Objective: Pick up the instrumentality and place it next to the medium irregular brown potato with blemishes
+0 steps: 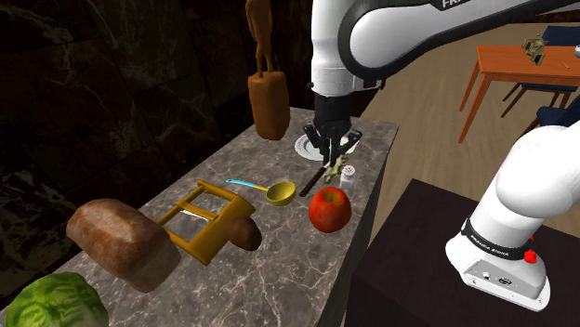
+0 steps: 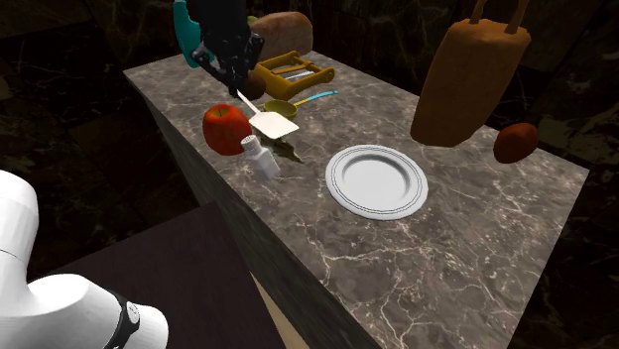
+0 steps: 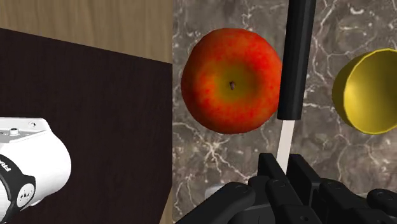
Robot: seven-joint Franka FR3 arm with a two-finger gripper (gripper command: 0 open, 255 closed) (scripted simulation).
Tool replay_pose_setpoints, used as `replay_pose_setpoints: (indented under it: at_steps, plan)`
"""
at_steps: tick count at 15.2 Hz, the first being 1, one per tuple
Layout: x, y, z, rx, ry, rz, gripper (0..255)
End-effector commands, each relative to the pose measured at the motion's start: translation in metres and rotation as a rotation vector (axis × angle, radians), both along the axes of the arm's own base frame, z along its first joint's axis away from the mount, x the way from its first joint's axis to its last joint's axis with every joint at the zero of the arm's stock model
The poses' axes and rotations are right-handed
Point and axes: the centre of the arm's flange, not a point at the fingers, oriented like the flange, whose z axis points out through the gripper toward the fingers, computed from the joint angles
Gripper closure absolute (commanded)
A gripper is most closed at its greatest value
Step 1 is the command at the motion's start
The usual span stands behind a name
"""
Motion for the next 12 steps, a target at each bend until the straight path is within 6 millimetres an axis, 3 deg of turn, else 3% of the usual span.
replay_pose_setpoints:
  at_steps: [1, 12]
  plan:
    - [-0.003, 0.028, 0.001, 0.001, 0.001, -0.001, 255]
    - [-0.021, 0.172, 0.001, 0.001, 0.001, -0.001, 255]
